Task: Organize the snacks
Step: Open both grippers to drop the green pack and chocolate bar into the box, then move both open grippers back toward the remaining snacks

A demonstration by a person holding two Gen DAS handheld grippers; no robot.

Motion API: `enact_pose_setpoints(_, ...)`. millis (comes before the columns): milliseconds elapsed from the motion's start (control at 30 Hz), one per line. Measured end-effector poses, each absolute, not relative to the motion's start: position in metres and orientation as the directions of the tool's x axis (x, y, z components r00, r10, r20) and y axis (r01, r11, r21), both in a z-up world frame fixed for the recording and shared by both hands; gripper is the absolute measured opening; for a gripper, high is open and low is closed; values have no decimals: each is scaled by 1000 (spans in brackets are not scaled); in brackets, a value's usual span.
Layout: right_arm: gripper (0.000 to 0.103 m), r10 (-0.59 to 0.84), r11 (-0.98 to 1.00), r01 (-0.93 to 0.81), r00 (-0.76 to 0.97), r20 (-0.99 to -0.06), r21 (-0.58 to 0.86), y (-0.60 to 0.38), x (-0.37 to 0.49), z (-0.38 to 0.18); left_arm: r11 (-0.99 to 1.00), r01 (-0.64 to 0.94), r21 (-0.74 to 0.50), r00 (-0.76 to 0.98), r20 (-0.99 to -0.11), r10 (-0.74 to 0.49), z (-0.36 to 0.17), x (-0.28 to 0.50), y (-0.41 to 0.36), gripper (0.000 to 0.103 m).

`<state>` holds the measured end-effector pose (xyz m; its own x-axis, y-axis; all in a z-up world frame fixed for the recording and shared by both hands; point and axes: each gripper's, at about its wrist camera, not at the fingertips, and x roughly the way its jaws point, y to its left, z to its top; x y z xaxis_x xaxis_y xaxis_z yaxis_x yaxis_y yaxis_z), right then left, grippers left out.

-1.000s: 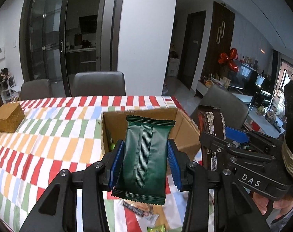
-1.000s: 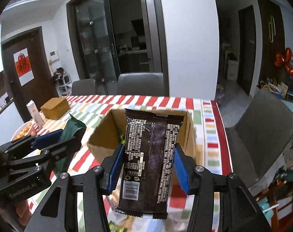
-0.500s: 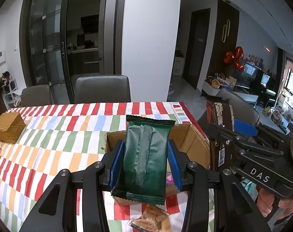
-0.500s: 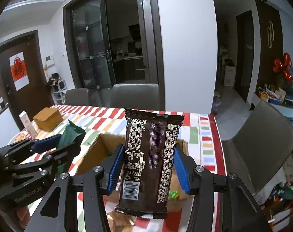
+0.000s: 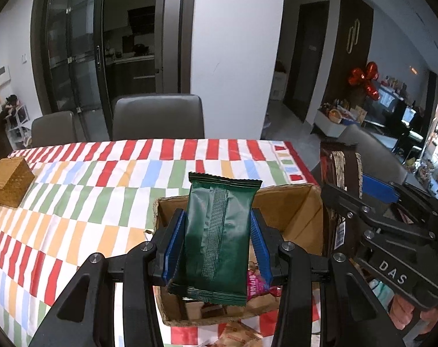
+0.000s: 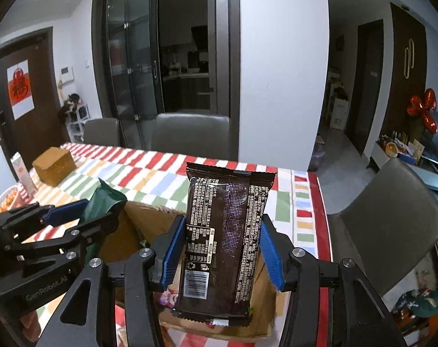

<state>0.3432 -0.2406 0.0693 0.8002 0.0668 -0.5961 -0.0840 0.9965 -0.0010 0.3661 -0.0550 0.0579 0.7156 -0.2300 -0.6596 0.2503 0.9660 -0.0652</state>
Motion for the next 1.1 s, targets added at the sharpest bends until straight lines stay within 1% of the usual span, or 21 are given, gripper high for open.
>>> enact_pose_setpoints(33, 51, 66, 996, -84, 798, -599, -3, -241, 346, 68, 970, 237, -50, 721, -661, -210, 57, 366, -55, 47)
enact_pose_setpoints(67, 53, 63, 997, -83, 796, -602, -5, -242, 346, 66, 975, 220, -29, 730, -659, -185, 57, 365, -55, 56)
enact_pose_setpoints(100, 62, 55, 997, -78, 792, -608, -11, -242, 347, 65, 976, 215, -22, 735, -654, -177, 58, 364, -55, 62)
enact_pose_setpoints(133, 65, 44, 997, -69, 789, -613, -17, -243, 346, 65, 978, 210, -16, 742, -649, -170, 58, 362, -54, 63)
enact_pose_setpoints(167, 68, 35, 998, -60, 794, -607, -21, -245, 343, 65, 979, 205, -10, 748, -643, -163, 59, 359, -52, 63)
enact_pose_setpoints(300, 68, 37, 998, -57, 797, -603, -15, -249, 327, 66, 981, 193, 16, 765, -629, -141, 63, 341, -49, 65)
enact_pose_setpoints(400, 68, 49, 999, -50, 805, -591, 15, -254, 309, 68, 980, 199, 5, 768, -622, -153, 65, 324, -47, 68)
enact_pose_setpoints(733, 68, 93, 995, -93, 826, -556, 28, -248, 255, 76, 972, 234, -23, 768, -609, -199, 75, 267, -46, 69)
enact_pose_setpoints(800, 71, 94, 995, -101, 832, -547, 17, -248, 243, 77, 971, 238, -15, 773, -603, -198, 77, 256, -46, 70)
enact_pose_setpoints(967, 71, 88, 995, -100, 844, -529, 5, -251, 221, 75, 969, 249, -1, 779, -595, -201, 75, 232, -49, 72)
enact_pose_setpoints(1100, 74, 79, 996, -89, 842, -534, 6, -257, 203, 66, 965, 263, -9, 770, -600, -215, 69, 212, -52, 72)
